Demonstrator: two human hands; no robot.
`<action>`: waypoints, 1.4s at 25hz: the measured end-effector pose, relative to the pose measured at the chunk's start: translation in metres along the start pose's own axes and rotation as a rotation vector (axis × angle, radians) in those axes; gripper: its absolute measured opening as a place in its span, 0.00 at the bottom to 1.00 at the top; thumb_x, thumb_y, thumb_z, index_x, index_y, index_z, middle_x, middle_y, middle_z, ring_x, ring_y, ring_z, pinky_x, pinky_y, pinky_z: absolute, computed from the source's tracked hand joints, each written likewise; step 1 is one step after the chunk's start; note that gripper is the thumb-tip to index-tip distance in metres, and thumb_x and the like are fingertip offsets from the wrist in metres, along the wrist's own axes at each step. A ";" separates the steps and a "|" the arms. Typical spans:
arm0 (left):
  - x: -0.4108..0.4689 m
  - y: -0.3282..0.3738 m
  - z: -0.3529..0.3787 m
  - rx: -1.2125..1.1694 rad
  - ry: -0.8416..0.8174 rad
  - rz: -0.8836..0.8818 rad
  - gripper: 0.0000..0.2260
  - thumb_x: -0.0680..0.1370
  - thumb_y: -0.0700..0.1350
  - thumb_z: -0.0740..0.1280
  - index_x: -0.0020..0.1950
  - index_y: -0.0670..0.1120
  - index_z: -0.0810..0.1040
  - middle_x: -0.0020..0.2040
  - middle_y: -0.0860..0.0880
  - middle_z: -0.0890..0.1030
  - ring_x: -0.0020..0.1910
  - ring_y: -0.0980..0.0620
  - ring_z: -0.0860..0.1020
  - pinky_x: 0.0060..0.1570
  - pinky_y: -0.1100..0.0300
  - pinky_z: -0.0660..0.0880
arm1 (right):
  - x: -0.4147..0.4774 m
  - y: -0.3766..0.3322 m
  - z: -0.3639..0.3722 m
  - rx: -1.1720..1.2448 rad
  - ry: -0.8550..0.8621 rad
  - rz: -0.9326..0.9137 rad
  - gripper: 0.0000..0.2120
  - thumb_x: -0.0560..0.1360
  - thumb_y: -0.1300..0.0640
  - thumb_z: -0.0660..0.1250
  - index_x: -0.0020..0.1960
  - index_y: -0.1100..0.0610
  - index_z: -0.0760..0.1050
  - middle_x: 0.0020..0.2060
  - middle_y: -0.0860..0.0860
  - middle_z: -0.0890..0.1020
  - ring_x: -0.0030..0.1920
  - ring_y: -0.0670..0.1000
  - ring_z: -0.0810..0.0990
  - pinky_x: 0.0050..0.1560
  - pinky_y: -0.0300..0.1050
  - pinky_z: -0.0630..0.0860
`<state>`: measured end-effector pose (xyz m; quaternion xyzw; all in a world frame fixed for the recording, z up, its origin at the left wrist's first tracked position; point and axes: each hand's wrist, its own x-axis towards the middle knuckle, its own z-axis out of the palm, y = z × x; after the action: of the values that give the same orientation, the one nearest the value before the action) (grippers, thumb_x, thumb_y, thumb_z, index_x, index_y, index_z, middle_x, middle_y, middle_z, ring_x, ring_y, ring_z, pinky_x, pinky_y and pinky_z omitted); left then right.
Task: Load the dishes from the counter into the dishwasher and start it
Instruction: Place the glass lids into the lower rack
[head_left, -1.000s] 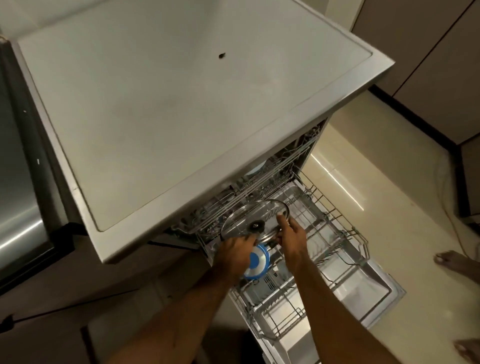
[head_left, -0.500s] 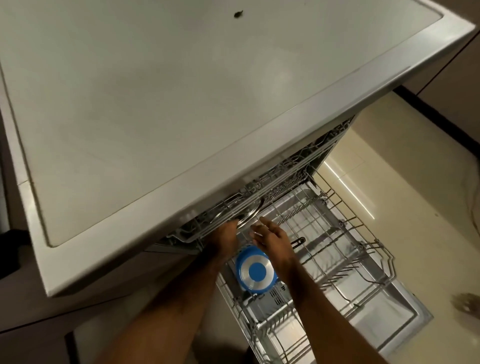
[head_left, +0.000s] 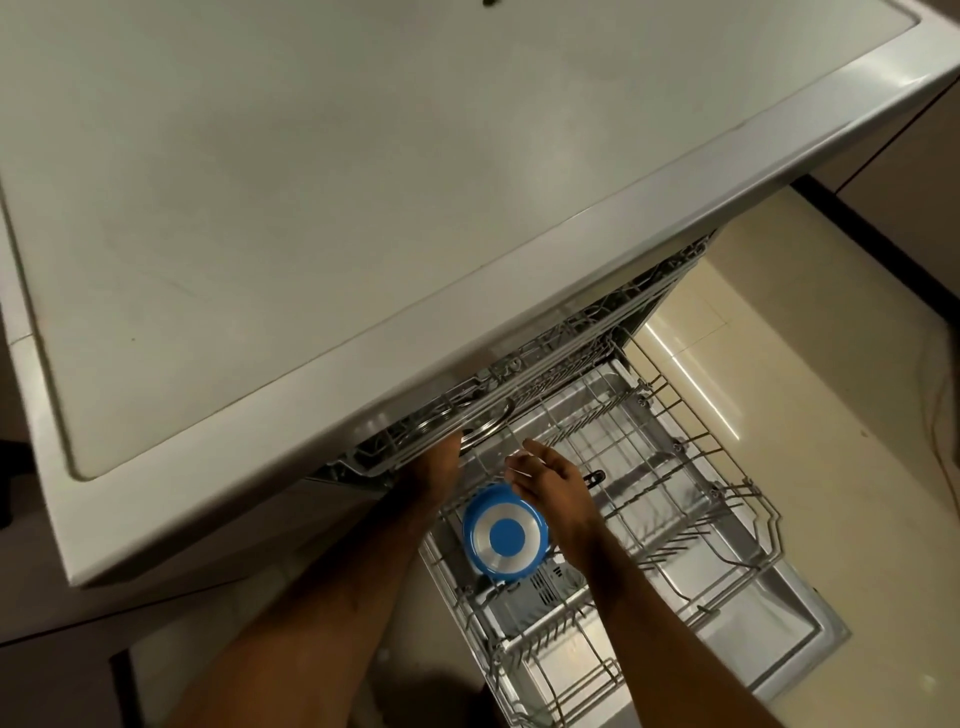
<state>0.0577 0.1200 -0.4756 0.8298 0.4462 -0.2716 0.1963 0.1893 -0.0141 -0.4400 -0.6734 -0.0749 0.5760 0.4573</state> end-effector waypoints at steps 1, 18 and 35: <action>-0.002 -0.001 -0.001 -0.009 0.017 0.030 0.17 0.86 0.37 0.56 0.74 0.32 0.69 0.69 0.33 0.75 0.68 0.35 0.74 0.58 0.74 0.71 | 0.000 0.001 0.002 -0.017 0.004 0.002 0.19 0.84 0.57 0.66 0.74 0.56 0.72 0.57 0.52 0.87 0.57 0.50 0.86 0.59 0.45 0.82; -0.175 0.085 -0.141 -0.031 0.215 0.422 0.36 0.80 0.44 0.69 0.83 0.46 0.53 0.83 0.46 0.55 0.81 0.46 0.58 0.78 0.51 0.62 | -0.157 -0.097 -0.008 -1.229 0.329 -0.492 0.34 0.86 0.38 0.48 0.85 0.54 0.46 0.84 0.54 0.51 0.84 0.56 0.50 0.82 0.58 0.50; -0.338 -0.004 -0.315 0.001 0.602 0.380 0.37 0.84 0.51 0.63 0.85 0.48 0.43 0.85 0.48 0.44 0.84 0.49 0.45 0.81 0.51 0.46 | -0.281 -0.249 0.092 -1.299 0.248 -0.934 0.34 0.84 0.35 0.35 0.85 0.51 0.38 0.84 0.48 0.39 0.83 0.46 0.35 0.83 0.51 0.38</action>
<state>-0.0122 0.0863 -0.0202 0.9408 0.3219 0.0265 0.1026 0.1266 0.0002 -0.0584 -0.7628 -0.6168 0.0882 0.1731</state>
